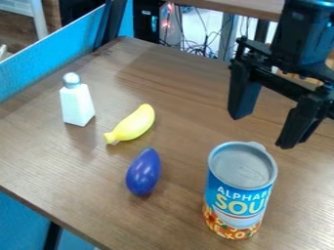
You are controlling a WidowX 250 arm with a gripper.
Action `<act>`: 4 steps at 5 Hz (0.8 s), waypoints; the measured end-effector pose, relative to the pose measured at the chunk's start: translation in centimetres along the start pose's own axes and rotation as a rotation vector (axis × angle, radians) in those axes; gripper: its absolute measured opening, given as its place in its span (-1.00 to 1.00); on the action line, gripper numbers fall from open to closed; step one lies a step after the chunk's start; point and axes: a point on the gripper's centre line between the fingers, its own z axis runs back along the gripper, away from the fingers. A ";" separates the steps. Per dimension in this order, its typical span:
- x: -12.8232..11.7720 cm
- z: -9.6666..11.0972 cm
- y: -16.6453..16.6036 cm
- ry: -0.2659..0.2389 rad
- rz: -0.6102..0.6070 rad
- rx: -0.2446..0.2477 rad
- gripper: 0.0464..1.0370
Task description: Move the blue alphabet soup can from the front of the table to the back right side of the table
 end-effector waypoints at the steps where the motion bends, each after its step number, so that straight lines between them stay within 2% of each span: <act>1: -0.6 0.0 -0.7 0.022 0.010 0.043 0.94; 2: -2.4 -0.6 -1.1 0.009 0.028 0.048 0.94; 3: -5.0 -2.9 -1.7 0.140 0.022 -0.004 0.94; 4: -6.8 -4.1 -1.9 0.275 0.035 -0.008 0.94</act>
